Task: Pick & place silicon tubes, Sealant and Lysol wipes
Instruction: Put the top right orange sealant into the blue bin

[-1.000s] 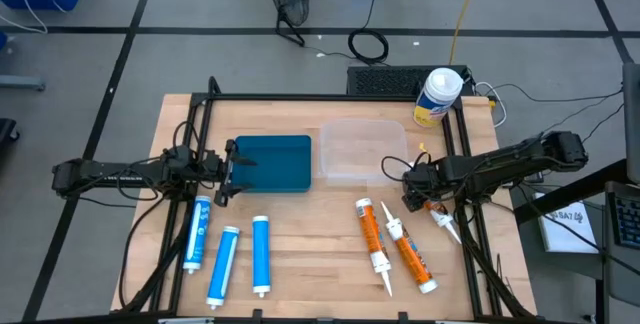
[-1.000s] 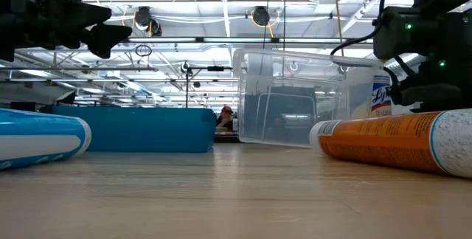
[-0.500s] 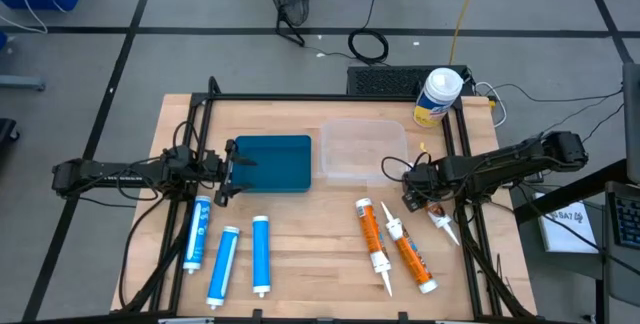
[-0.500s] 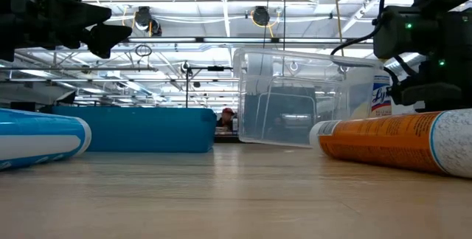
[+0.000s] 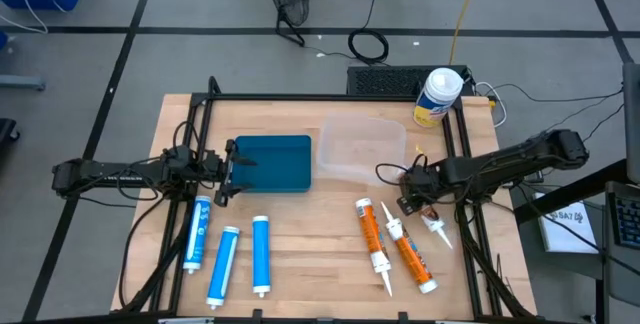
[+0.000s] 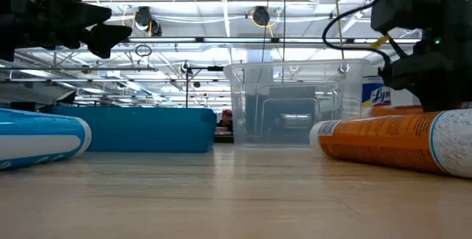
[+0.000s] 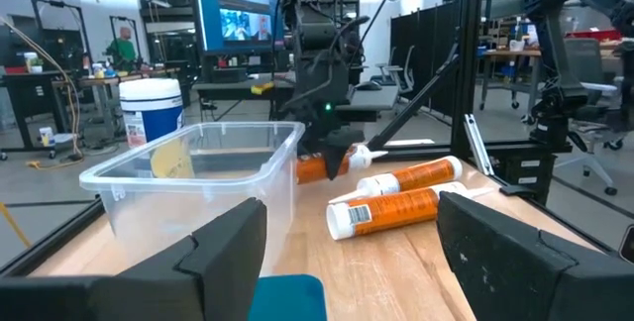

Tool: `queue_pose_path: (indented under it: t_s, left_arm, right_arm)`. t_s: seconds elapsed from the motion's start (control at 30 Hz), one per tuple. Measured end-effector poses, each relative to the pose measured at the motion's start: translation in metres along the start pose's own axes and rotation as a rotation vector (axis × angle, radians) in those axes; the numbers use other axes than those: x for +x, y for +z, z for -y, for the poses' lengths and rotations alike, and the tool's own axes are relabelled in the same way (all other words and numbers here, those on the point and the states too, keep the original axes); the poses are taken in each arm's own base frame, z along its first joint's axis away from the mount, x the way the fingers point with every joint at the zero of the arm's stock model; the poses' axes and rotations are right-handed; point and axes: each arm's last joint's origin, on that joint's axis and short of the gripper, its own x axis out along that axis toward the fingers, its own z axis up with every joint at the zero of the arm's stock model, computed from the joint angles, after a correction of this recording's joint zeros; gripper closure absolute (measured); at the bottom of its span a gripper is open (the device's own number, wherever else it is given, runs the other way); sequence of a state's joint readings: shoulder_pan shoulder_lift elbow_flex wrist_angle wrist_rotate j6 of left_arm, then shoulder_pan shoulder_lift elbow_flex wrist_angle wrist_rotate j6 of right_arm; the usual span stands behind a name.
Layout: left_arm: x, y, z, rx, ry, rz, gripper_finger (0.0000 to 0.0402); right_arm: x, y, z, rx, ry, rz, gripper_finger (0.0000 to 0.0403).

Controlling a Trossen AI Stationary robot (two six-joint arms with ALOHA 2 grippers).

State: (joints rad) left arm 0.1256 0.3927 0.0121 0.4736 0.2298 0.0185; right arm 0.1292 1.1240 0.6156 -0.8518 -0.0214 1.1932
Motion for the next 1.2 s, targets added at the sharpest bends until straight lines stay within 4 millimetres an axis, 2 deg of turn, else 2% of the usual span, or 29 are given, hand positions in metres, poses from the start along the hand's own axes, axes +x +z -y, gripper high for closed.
queue_pose_path:
  t_s: [0.23, 0.37, 0.53, 0.9, 1.2]
  left_arm:
    - [0.0, 0.0, 0.0, 0.0, 0.0, 0.0, 0.0107]
    - [0.0, 0.0, 0.0, 0.0, 0.0, 0.001, 0.0107]
    - [0.0, 0.0, 0.0, 0.0, 0.0, 0.0, 0.0107]
    - [0.0, 0.0, 0.0, 0.0, 0.0, 0.001, 0.0107]
    - [0.0, 0.0, 0.0, 0.0, 0.0, 0.0, 0.0107]
  right_arm:
    - [-0.012, -0.007, -0.004, 0.008, 0.03, 0.022, 0.021]
    - [-0.014, -0.015, 0.002, 0.03, -0.035, 0.03, 0.021]
    - [-0.017, -0.019, 0.011, 0.077, -0.135, 0.139, 0.021]
    - [-0.028, -0.019, 0.016, 0.113, -0.108, 0.377, 0.021]
    - [-0.061, -0.02, 0.009, 0.06, 0.025, 0.516, 0.021]
